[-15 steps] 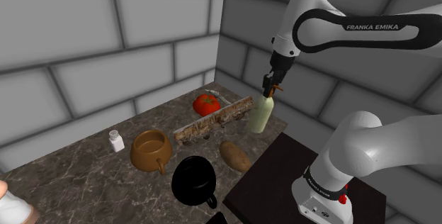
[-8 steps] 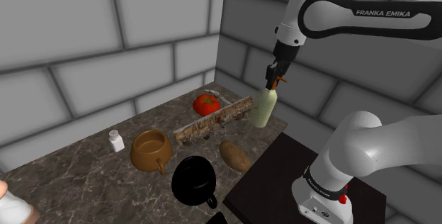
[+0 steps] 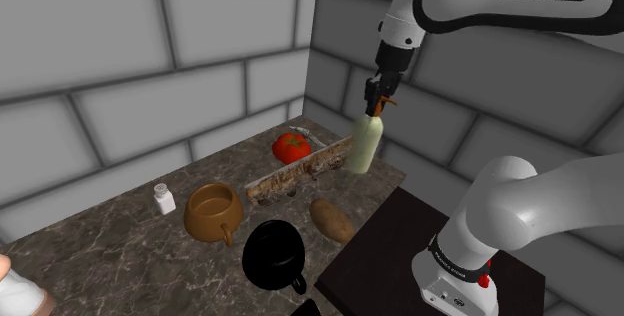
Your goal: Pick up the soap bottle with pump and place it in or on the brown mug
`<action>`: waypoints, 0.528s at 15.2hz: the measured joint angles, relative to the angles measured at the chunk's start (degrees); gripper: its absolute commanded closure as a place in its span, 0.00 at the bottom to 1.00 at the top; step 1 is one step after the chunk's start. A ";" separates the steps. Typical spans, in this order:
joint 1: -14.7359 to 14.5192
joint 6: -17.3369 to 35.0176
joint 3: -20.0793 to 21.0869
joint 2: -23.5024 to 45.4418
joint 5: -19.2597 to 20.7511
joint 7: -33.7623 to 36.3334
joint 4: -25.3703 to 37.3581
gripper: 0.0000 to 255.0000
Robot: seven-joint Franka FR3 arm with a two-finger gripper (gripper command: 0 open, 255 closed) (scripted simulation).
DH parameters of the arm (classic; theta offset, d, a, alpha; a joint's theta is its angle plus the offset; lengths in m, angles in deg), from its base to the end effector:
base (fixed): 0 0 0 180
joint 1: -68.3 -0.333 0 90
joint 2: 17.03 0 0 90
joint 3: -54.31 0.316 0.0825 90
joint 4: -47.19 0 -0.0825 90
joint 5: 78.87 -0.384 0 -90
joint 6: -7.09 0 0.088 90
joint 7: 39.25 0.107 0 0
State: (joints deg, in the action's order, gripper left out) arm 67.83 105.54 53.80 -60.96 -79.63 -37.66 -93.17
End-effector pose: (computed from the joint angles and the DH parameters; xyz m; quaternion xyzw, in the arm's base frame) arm 0.3227 0.0005 0.5530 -0.9997 0.0139 -0.0175 0.0099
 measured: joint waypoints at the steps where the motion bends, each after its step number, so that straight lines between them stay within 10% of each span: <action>1: -0.42 0.11 0.98 1.07 -0.61 1.08 0.98 1.00; 8: -2.89 1.40 7.86 11.46 -3.97 8.94 10.36 1.00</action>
State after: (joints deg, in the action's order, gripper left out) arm 64.95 106.95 61.66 -49.50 -83.61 -28.72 -82.81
